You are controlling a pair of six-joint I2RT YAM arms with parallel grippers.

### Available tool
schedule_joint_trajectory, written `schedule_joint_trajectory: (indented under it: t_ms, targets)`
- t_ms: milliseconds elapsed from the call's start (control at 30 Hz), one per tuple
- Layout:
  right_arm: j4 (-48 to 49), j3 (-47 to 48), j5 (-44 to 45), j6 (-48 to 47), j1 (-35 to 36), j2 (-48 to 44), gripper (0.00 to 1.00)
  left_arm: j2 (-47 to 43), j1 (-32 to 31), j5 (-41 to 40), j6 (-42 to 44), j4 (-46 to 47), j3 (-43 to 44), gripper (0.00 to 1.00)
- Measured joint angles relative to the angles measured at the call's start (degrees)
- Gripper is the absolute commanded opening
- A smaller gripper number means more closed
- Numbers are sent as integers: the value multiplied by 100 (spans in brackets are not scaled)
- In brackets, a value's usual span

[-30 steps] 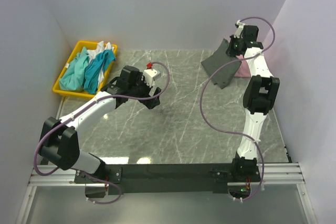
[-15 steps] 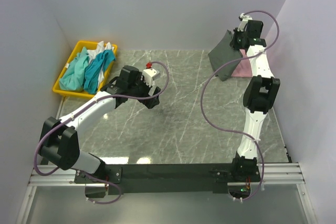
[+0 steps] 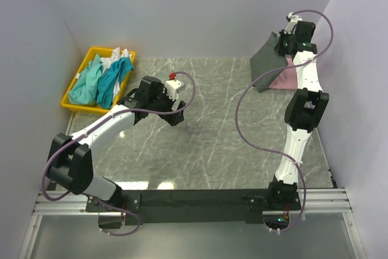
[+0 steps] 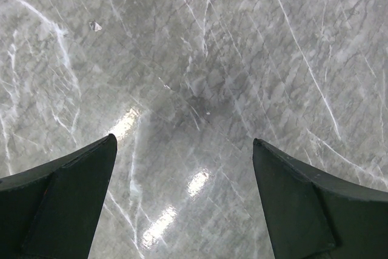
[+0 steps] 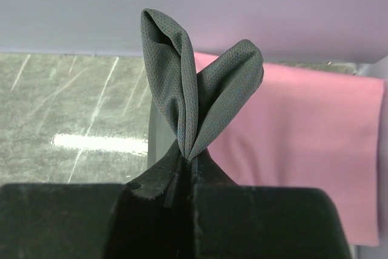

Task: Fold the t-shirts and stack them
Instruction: Neatly place the folded tshirt to the corner

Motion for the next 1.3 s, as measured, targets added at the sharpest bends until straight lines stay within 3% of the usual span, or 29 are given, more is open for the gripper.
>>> schedule_joint_trajectory:
  t_ms: [533, 833, 1300]
  targets:
    - [-66, 323, -74, -48, -264, -33, 0, 205, 0, 0, 13, -2, 2, 99]
    - [63, 323, 245, -601, -352, 33, 0, 293, 2, 7, 15, -83, 79, 99]
    - [638, 295, 761, -1480, -374, 868, 0, 470, 2, 55, -37, -227, 293, 99]
